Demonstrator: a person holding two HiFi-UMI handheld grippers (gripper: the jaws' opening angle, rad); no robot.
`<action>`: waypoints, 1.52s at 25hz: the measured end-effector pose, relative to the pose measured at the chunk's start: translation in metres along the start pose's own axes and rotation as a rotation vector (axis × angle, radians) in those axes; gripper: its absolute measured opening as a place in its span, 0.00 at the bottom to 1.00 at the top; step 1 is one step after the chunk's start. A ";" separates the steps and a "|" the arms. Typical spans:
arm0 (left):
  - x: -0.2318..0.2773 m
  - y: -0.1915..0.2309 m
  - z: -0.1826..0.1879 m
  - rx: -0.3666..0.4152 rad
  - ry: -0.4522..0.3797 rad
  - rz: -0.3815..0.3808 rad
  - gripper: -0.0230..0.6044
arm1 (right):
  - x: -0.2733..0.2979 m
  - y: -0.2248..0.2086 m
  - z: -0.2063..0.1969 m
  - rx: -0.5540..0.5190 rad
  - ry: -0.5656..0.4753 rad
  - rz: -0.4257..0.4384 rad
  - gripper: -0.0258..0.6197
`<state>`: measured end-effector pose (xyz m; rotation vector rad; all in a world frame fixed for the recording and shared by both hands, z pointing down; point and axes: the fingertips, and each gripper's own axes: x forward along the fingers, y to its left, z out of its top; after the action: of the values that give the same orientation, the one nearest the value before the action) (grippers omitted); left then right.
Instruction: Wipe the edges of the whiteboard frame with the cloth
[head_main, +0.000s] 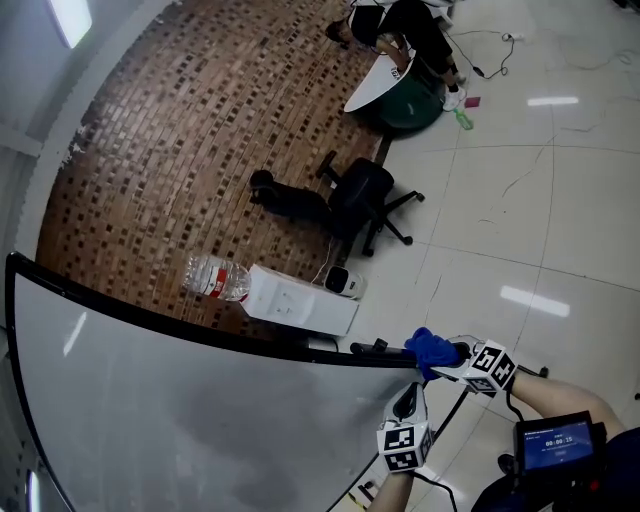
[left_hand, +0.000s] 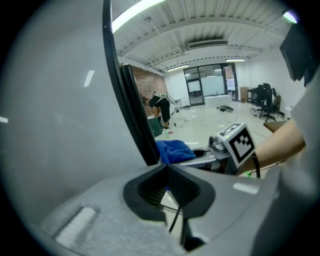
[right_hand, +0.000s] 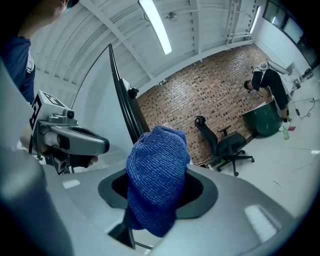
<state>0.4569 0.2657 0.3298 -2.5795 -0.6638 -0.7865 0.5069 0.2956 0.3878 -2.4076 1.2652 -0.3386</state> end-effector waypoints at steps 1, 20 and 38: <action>0.004 0.001 -0.006 -0.005 0.009 0.001 0.04 | 0.001 -0.001 -0.001 -0.003 -0.002 -0.002 0.34; 0.038 -0.067 -0.112 0.036 0.156 -0.131 0.04 | -0.017 -0.041 -0.096 0.022 0.017 -0.163 0.34; 0.066 -0.078 -0.180 -0.006 0.232 -0.165 0.04 | -0.020 -0.078 -0.146 -0.105 0.163 -0.175 0.35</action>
<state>0.3876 0.2679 0.5249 -2.4096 -0.8085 -1.1203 0.4954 0.3180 0.5529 -2.6342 1.1667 -0.5413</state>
